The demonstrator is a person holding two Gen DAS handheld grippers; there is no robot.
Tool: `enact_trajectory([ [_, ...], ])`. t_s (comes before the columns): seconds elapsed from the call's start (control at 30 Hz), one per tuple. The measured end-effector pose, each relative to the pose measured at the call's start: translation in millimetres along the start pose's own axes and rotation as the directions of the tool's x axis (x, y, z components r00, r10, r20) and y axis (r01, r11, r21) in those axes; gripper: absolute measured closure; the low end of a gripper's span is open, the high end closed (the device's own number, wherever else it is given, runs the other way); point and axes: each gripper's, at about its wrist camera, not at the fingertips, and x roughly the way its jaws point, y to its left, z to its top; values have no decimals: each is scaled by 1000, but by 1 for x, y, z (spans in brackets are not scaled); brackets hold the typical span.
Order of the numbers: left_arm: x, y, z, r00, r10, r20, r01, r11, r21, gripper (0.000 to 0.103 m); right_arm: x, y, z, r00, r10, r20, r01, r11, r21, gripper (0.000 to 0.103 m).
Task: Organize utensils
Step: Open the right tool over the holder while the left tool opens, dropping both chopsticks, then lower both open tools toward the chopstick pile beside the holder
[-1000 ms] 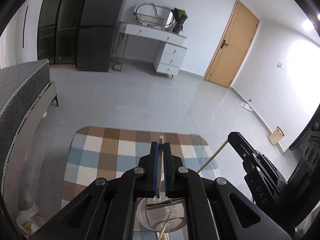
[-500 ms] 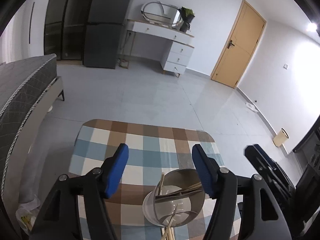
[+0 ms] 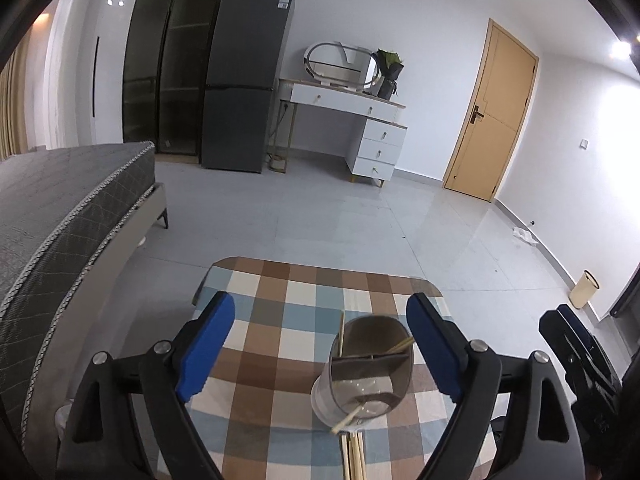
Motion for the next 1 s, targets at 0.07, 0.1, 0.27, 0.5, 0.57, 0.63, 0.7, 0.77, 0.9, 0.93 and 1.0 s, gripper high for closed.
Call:
enact_trajectory([
  [0.07,-10,-2,-6,1000,10,17,-10,1000,2,14,-12,5,-5,1000,7,11,-7,1000,-7,11],
  [0.1,-12,-3,-9,1000,12,24,-13,1000,2,13,-14,7,-4,1000,10,14,-10,1000,-8,10],
  [0.27,-30,-11,-24,997,23,68,-25,999,33,12,-39,14,-22,999,17,45,-17,1000,-21,3],
  [0.5,-38,-12,-50,995,29,97,-34,998,49,12,-59,13,-46,998,-34,45,35,999,-11,0],
  [0.57,-36,-11,-60,995,35,98,-41,998,55,12,-61,8,-53,999,-43,27,42,999,15,0],
  [0.63,-35,-10,-69,995,35,93,-40,998,57,12,-63,4,-60,998,-61,16,60,998,24,0],
  [0.7,-30,-8,-79,996,39,80,-44,997,60,12,-65,5,-69,997,-81,-3,81,997,18,0],
  [0.77,-27,-8,-90,996,53,68,-57,996,73,12,-65,6,-75,992,-124,-23,124,992,-6,0],
  [0.9,-17,-7,-108,997,64,36,-67,993,93,12,-60,10,-88,981,-186,-62,183,981,-61,0],
  [0.93,-14,-6,-111,998,63,29,-66,994,93,12,-58,11,-91,979,-192,-71,187,980,-70,0],
  [1.0,-10,-5,-116,997,70,23,-72,993,92,12,-55,10,-95,975,-203,-88,196,977,-79,0],
])
